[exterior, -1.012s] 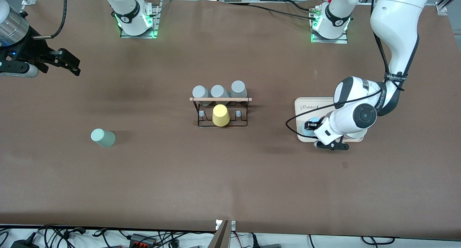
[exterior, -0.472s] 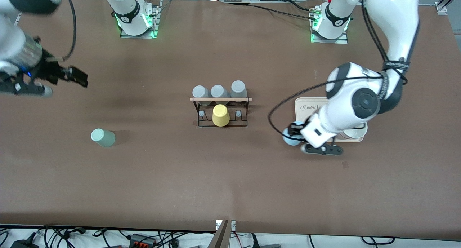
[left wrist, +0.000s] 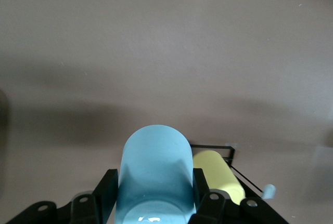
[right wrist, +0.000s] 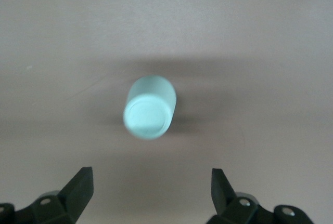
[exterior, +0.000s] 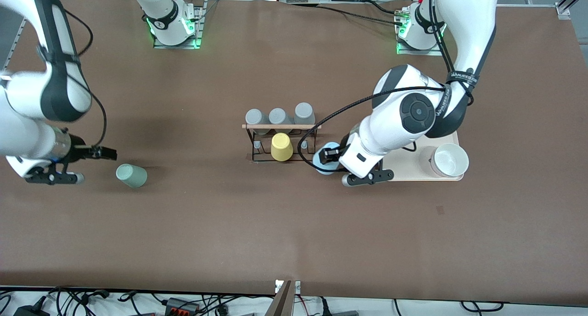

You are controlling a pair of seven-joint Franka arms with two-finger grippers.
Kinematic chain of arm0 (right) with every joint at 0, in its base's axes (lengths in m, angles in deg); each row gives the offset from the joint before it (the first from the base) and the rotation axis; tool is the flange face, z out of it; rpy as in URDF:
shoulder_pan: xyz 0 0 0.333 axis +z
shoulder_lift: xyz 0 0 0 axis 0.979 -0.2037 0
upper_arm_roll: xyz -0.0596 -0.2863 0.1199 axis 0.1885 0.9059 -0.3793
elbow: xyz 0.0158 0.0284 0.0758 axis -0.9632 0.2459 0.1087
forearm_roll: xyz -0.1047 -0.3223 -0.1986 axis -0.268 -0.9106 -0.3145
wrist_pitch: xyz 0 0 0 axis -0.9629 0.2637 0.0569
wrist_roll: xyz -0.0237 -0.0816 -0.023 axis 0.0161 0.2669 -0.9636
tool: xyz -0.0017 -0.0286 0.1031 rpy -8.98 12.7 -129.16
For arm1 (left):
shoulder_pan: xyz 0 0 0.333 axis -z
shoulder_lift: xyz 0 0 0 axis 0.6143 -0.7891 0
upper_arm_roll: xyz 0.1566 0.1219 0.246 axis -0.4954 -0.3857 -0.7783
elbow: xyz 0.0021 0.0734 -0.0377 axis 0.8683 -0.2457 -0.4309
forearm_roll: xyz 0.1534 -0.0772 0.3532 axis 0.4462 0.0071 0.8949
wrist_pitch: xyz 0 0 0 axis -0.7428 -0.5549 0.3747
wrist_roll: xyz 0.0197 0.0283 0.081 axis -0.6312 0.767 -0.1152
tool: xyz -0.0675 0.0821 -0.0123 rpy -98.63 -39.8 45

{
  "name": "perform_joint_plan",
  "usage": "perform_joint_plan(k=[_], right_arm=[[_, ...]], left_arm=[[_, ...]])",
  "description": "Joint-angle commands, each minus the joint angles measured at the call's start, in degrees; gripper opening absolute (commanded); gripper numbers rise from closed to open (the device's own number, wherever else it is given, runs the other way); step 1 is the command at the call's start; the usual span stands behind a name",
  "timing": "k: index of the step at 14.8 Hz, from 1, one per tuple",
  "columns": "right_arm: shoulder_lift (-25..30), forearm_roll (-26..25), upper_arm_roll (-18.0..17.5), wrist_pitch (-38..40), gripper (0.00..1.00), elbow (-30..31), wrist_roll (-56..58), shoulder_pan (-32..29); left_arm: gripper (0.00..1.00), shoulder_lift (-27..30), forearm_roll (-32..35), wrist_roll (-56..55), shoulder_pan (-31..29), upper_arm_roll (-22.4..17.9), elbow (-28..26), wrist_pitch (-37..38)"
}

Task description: Hang scattered cups on rack with three cups

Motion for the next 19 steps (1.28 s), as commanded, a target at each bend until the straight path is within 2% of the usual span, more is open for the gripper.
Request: perform_joint_plan(k=[1, 6, 7, 9, 11, 12, 13, 14, 17, 19], right_arm=[[-2.2, -0.5, -0.6, -5.4, 1.0, 2.5, 2.1, -0.9], [-4.5, -0.5, -0.8, -13.6, 1.0, 6.3, 2.1, -0.5], [-4.9, -0.3, -0.9, -14.7, 1.0, 6.6, 2.1, -0.5], [-5.2, -0.3, -1.0, -18.2, 1.0, 9.1, 2.1, -0.5], [-5.2, -0.3, -1.1, -20.6, 1.0, 10.6, 2.1, -0.4], [-5.2, -0.3, -1.1, -20.4, 1.0, 10.5, 2.1, -0.2], [-5.2, -0.3, -1.1, -20.3, 1.0, 10.5, 2.1, -0.1], [-5.2, -0.3, -1.2, -20.2, 0.88, 10.4, 2.1, -0.1], [-5.1, -0.4, -1.2, -20.1, 0.51, 9.8, 2.4, 0.5], [-4.9, -0.5, -1.2, -20.1, 0.38, 9.5, 3.5, 0.6]], left_arm=[[0.01, -1.6, -1.5, -2.7, 2.4, -0.1, 2.0, 1.2], [0.01, -3.3, -0.6, -2.5, 5.4, -0.3, 1.5, 1.2], [0.01, -3.5, 0.4, -2.4, 5.6, -0.4, 1.3, 1.2], [0.01, -5.1, 6.7, -2.6, 7.1, -0.1, 1.3, 1.1], [0.08, -6.4, 8.0, -2.7, 8.6, -0.2, 1.3, 0.9], [0.22, -6.6, 8.0, -2.7, 9.1, -0.7, 1.3, 0.8], [0.65, -6.7, 8.0, -2.7, 8.9, -0.8, 1.3, 0.7], [1.0, -6.6, 8.2, -2.0, 8.7, -0.8, 1.3, 0.3], [1.0, -4.4, 8.9, -2.3, 5.5, -0.8, 1.9, 0.8], [1.0, -1.3, 9.0, -2.0, 1.8, -1.0, 1.9, 0.9]])
